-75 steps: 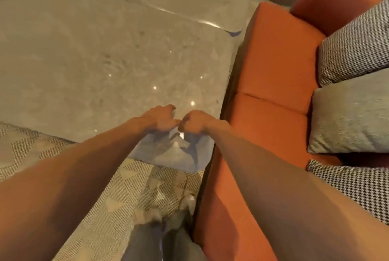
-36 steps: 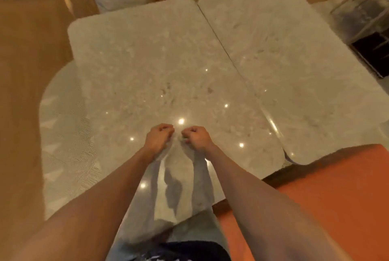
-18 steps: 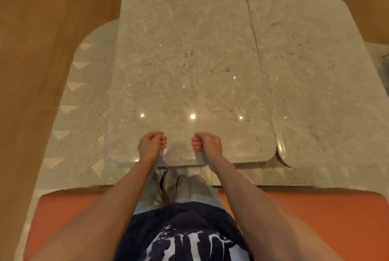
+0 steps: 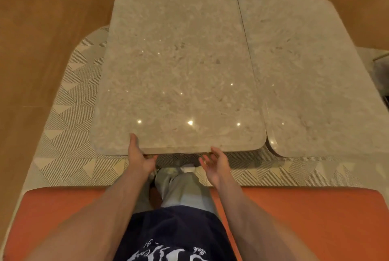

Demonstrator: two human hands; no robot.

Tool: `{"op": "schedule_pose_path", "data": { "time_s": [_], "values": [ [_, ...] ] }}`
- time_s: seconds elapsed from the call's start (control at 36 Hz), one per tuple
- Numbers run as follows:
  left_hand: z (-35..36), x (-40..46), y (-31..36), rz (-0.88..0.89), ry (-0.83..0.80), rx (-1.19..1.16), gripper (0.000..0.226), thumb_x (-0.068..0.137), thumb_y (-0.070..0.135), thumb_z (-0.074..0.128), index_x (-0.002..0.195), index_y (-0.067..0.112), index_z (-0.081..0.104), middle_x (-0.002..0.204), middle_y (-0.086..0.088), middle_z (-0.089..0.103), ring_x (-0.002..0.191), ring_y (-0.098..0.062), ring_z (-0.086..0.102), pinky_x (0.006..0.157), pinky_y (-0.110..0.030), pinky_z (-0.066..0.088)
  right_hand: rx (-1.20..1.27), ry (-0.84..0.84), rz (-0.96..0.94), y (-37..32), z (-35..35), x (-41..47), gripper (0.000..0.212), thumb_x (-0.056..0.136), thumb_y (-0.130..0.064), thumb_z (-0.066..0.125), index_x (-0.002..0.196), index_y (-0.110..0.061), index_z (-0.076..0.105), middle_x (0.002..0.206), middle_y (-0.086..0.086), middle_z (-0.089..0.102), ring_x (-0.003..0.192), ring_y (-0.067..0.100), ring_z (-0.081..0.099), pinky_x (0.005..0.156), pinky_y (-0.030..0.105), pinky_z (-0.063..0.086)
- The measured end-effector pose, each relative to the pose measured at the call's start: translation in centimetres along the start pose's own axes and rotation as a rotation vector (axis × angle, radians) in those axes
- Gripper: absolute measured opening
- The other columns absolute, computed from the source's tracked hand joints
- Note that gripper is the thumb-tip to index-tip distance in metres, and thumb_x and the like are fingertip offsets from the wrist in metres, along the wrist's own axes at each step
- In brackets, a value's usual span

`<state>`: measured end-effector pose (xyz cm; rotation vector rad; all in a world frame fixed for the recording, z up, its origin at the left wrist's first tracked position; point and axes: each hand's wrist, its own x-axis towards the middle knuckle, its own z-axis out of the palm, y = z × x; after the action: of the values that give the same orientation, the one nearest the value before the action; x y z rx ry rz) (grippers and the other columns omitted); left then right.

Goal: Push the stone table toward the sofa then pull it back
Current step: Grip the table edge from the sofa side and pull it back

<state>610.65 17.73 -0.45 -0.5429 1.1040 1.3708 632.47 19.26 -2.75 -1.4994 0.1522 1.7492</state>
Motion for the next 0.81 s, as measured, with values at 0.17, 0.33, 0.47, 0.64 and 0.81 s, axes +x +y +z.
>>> {"op": "schedule_pose_path", "data": {
  "time_s": [0.17,0.33,0.47,0.64,0.81],
  "values": [
    [-2.0,0.5,-0.7,0.005,0.017,-0.037,0.05,0.103,0.043,0.048,0.139,0.008,0.051,0.143,-0.016,0.053,0.133,-0.031,0.052,0.115,-0.048,0.039,0.091,-0.118,0.005,-0.7,0.4,0.8,0.044,0.103,-0.027,0.053,0.143,-0.008,0.048,0.141,0.016,0.055,0.138,0.033,0.048,0.116,0.045,0.036],
    [-2.0,0.3,-0.6,0.007,-0.044,-0.021,0.054,0.106,0.039,0.04,0.149,0.005,0.04,0.148,-0.021,0.048,0.137,-0.037,0.047,0.115,-0.054,0.036,0.093,-0.092,-0.003,-0.7,0.9,0.2,0.047,0.103,-0.015,0.053,0.146,0.0,0.041,0.147,0.024,0.049,0.139,0.037,0.046,0.113,0.049,0.038],
    [-2.2,-0.1,-0.9,0.062,-0.052,0.006,0.052,0.108,0.035,0.037,0.15,0.004,0.039,0.151,-0.018,0.048,0.138,-0.034,0.047,0.115,-0.052,0.037,0.124,-0.122,-0.025,-0.4,0.5,-0.1,0.046,0.102,-0.007,0.052,0.146,0.0,0.04,0.144,0.025,0.052,0.135,0.036,0.052,0.108,0.05,0.042],
    [-2.9,-0.7,-1.3,0.097,-0.038,0.011,0.05,0.107,0.031,0.04,0.149,0.004,0.039,0.149,-0.018,0.049,0.136,-0.034,0.05,0.113,-0.053,0.039,0.137,-0.135,-0.042,0.1,-0.3,-0.5,0.046,0.102,-0.005,0.052,0.146,-0.001,0.04,0.143,0.025,0.052,0.133,0.037,0.053,0.098,0.049,0.048],
    [-3.7,-1.8,-1.9,0.088,-0.046,0.044,0.051,0.109,0.033,0.034,0.15,0.003,0.036,0.149,-0.02,0.049,0.136,-0.034,0.05,0.112,-0.05,0.041,0.138,-0.148,-0.042,0.6,-1.2,-1.4,0.043,0.103,-0.006,0.051,0.145,-0.001,0.042,0.144,0.025,0.052,0.132,0.038,0.053,0.092,0.049,0.049]
  ]
}}
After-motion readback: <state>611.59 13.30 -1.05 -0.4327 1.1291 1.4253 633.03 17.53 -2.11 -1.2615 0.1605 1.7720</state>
